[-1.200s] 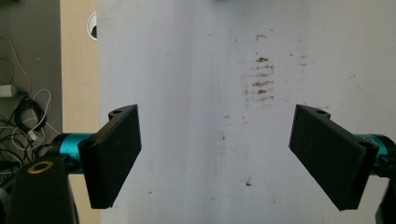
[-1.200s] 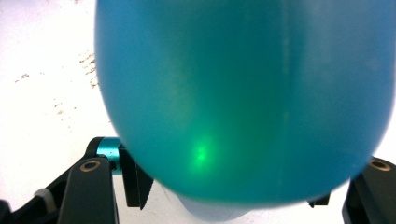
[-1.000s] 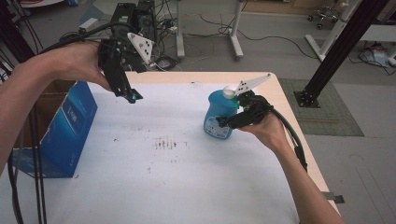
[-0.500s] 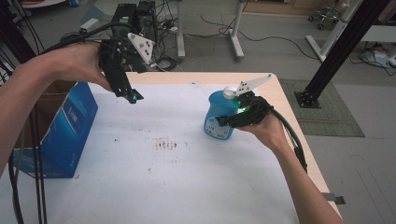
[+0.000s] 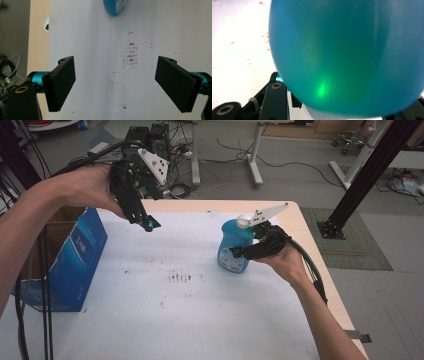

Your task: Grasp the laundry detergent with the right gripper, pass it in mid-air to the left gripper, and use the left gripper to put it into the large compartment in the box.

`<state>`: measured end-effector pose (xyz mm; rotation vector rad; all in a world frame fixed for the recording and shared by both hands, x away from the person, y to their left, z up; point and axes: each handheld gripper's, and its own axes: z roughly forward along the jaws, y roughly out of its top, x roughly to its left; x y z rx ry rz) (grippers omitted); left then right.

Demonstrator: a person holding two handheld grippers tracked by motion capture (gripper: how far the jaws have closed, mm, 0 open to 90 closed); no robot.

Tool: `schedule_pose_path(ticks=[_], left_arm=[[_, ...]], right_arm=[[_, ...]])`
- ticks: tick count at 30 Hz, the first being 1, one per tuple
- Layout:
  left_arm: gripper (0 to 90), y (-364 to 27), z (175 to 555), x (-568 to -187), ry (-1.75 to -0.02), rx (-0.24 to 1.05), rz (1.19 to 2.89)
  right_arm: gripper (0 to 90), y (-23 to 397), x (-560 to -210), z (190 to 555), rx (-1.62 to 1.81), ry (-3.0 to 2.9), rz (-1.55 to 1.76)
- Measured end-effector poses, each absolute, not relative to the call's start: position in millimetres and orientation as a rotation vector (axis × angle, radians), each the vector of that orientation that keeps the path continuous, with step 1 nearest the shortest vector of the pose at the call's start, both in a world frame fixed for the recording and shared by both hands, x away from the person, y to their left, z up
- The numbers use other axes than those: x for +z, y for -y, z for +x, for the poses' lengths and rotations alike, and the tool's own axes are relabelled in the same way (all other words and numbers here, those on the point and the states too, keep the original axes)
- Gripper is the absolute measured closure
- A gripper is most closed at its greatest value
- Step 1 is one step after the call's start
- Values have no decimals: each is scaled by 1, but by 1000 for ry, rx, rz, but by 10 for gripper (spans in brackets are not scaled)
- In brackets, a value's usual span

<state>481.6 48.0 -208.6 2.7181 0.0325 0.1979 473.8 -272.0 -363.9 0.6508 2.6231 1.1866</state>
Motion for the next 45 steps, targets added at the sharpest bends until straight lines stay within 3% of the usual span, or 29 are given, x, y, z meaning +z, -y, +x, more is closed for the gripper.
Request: schedule_pose_path(ticks=[21, 45], left_arm=[[167, 4, 434, -207, -26, 80, 2735], [167, 12, 417, -241, -114, 52, 2762]], right_arm=[[470, 202, -326, 436, 1309, -2805, 182], [469, 165, -332, 423, 1315, -2827, 28]])
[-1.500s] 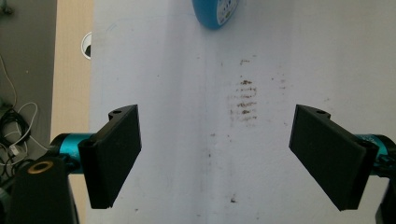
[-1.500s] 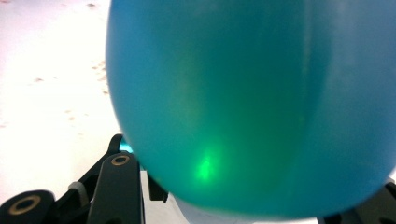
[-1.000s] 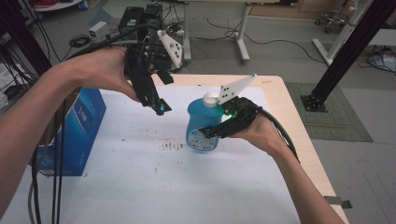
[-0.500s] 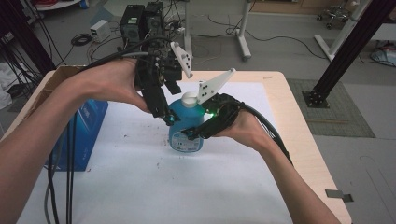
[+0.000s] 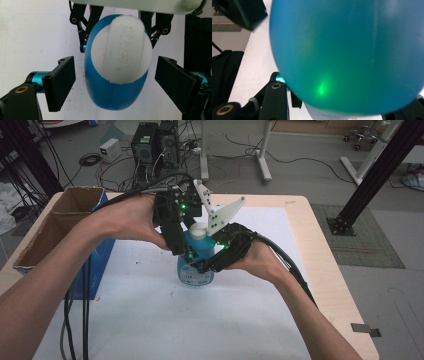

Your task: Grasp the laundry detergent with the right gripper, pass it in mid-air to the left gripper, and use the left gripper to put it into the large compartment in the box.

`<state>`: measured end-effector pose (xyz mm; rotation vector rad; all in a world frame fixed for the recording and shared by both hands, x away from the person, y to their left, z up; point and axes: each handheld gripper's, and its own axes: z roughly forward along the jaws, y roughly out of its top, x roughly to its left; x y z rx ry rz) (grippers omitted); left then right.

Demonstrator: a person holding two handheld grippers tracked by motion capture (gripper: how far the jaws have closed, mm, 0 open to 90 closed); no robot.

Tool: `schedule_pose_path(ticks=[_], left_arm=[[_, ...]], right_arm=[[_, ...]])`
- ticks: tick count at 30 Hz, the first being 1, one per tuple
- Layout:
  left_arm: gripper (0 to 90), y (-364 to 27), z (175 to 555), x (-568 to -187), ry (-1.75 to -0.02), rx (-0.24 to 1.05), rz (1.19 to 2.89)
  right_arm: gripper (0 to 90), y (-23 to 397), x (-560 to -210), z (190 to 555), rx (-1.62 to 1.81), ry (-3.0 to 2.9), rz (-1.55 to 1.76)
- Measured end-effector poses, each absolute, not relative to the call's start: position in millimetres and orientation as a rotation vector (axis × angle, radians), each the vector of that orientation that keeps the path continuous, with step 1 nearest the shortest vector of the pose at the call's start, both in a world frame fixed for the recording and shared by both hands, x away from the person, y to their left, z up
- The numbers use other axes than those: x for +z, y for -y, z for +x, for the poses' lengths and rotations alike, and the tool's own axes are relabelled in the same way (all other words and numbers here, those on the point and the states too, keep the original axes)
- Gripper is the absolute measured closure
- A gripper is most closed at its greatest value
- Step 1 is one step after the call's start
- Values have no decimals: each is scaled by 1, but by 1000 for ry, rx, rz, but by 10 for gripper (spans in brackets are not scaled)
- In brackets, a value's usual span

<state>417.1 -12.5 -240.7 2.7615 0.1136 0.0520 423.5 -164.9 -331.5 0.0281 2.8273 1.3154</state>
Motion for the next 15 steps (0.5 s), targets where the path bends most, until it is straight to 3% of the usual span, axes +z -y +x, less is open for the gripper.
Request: schedule_pose_path(ticks=[15], left_arm=[[188, 19, 414, -245, -110, 54, 2763]], right_arm=[[468, 166, -330, 421, 1287, -2836, 10]])
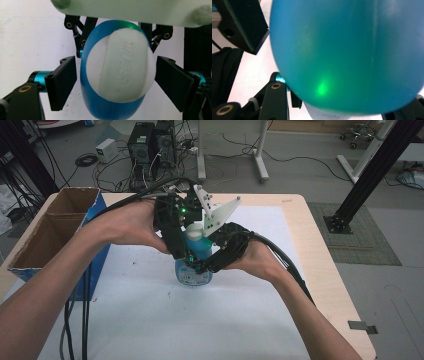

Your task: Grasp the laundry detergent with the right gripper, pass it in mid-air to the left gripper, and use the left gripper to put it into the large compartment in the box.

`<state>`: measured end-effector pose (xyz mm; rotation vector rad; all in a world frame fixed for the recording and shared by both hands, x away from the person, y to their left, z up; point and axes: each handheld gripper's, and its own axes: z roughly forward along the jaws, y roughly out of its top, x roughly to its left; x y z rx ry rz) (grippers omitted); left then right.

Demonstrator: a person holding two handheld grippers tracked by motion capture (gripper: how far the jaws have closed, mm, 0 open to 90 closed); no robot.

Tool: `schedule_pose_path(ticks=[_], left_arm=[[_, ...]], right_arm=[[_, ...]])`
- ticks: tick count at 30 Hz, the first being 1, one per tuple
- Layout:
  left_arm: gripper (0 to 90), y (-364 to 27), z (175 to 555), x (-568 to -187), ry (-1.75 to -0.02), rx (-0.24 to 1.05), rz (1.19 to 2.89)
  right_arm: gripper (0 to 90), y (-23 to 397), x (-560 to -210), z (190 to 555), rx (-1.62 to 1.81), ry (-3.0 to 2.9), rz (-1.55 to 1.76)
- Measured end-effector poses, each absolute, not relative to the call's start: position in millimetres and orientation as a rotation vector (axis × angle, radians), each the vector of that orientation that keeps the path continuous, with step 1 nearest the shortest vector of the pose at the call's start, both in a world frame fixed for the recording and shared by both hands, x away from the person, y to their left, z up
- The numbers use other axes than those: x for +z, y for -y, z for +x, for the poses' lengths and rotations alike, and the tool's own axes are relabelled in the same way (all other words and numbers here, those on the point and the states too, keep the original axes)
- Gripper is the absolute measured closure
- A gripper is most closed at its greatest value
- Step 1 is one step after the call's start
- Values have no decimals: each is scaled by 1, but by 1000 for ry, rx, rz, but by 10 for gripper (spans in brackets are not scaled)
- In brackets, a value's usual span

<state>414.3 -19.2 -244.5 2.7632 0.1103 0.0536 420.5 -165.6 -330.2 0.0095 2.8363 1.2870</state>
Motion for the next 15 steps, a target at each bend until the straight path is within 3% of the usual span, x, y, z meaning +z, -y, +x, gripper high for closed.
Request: schedule_pose_path(ticks=[15], left_arm=[[261, 19, 416, -246, -98, 47, 2761]], right_arm=[[468, 166, -330, 421, 1291, -2821, 12]])
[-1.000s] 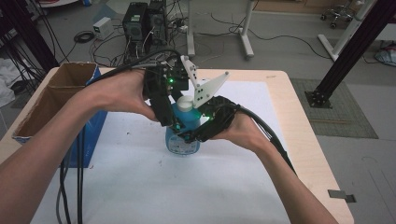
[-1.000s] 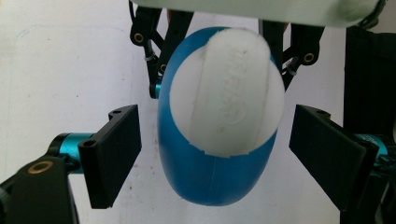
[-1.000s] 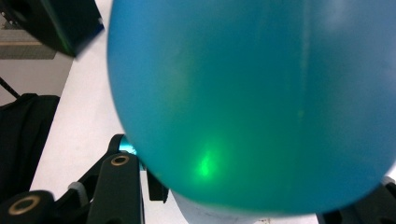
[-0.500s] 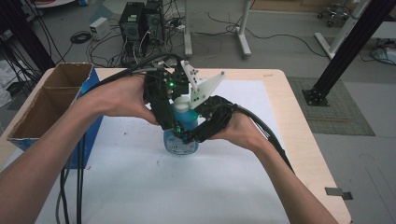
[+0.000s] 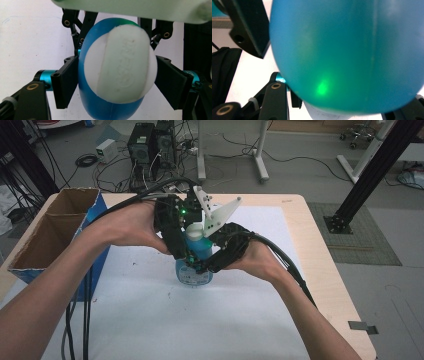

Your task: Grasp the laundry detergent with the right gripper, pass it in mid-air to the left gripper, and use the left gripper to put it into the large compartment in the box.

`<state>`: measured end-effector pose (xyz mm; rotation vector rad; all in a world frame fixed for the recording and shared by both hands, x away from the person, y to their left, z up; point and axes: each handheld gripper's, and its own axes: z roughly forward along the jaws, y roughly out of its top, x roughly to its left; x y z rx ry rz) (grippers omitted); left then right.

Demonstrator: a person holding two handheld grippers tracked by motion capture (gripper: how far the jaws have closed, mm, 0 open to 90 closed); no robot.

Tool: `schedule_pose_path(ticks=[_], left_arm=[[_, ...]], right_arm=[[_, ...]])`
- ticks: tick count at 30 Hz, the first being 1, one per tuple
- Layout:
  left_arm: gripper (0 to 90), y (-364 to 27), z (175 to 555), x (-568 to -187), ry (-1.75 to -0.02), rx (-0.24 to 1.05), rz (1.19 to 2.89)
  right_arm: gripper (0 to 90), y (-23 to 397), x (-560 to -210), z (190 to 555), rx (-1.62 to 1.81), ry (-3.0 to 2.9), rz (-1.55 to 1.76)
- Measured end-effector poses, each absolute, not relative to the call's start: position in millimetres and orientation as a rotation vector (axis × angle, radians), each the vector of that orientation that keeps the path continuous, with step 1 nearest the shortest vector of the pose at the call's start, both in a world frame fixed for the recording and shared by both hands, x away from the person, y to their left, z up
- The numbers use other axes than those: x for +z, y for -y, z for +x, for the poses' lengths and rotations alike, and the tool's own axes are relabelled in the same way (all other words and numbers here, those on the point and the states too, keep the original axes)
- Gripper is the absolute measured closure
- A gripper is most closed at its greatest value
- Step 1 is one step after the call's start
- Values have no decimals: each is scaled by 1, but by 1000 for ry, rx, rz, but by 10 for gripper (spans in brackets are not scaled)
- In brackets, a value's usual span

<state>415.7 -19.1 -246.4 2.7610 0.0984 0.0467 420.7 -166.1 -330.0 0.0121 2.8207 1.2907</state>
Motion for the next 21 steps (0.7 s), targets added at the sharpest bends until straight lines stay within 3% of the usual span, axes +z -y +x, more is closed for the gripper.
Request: schedule_pose_path(ticks=[21], left_arm=[[326, 22, 416, -247, -95, 67, 2756]], right_arm=[[468, 167, -330, 421, 1288, -2823, 10]])
